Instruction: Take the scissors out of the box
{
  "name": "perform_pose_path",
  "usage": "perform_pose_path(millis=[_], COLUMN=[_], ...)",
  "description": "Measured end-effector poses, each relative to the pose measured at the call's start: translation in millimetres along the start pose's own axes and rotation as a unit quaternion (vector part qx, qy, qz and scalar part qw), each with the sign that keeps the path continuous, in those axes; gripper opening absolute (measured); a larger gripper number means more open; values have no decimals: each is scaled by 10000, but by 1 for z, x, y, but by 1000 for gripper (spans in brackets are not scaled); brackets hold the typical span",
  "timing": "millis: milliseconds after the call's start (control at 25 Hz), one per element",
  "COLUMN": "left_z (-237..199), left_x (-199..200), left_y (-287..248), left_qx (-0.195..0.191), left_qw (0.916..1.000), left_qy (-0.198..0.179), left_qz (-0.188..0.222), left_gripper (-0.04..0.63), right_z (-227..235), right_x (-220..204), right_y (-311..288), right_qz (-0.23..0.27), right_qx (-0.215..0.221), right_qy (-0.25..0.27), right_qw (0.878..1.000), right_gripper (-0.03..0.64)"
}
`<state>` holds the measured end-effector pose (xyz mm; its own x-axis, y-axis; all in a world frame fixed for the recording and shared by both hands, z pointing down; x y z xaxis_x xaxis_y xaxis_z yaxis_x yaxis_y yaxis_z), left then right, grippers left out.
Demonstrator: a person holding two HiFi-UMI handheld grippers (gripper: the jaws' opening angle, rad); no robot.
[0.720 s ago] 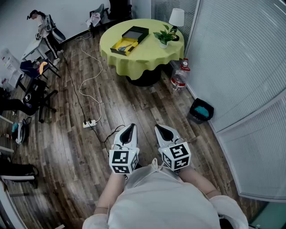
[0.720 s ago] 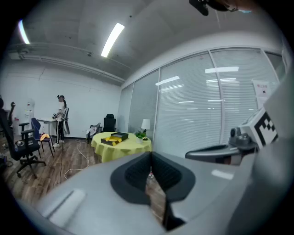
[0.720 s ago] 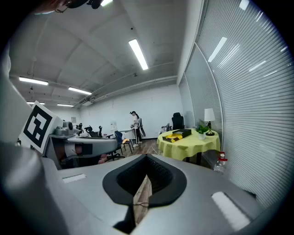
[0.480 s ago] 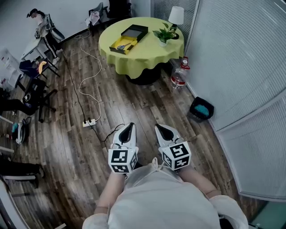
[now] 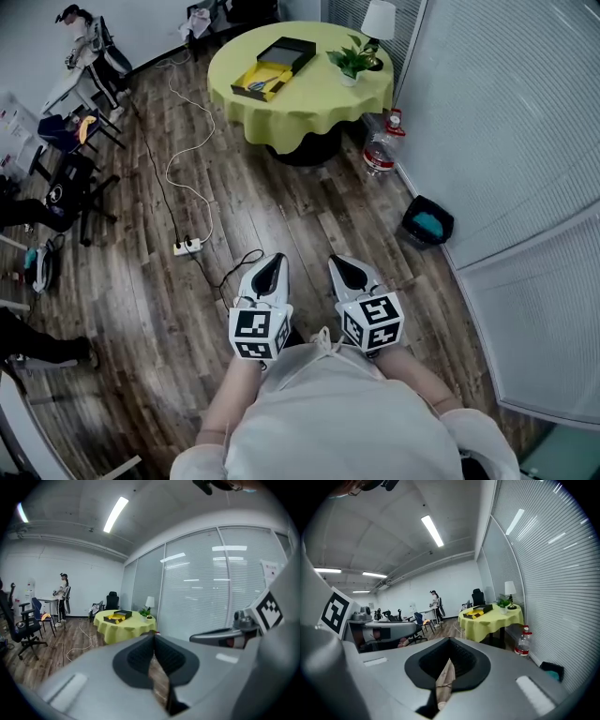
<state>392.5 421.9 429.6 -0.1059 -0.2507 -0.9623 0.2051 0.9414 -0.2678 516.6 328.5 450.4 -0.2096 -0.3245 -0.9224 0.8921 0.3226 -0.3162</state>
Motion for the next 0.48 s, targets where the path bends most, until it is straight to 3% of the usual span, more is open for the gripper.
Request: perform_pose_path(millis=[240, 480], left_z=[-46, -129], left_x=[-5, 13], left_y=[-24, -60], left_qx=[-9, -87], left_qw=[10000, 9997], left_qy=[63, 208], left_qz=[-25, 27], left_gripper=[6, 6], right_z=[-4, -21], right_x=[5, 32], right_y=[-48, -127], right_qz=[-44, -104], right_qx=[-54, -231], right_qy=[-26, 0], right_qw=[10000, 9997], right_gripper=[0, 0])
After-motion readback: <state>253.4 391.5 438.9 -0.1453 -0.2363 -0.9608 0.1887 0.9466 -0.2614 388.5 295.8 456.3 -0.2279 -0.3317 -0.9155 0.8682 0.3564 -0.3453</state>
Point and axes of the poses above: the fingertips, and each gripper's own axes: y backward along the fingers, z to its right, x out of its top, the point moved 6 cm from there along y, backward along the fingers, and after that the axes turned 2 degrees about -y, right-handed, at the moved point
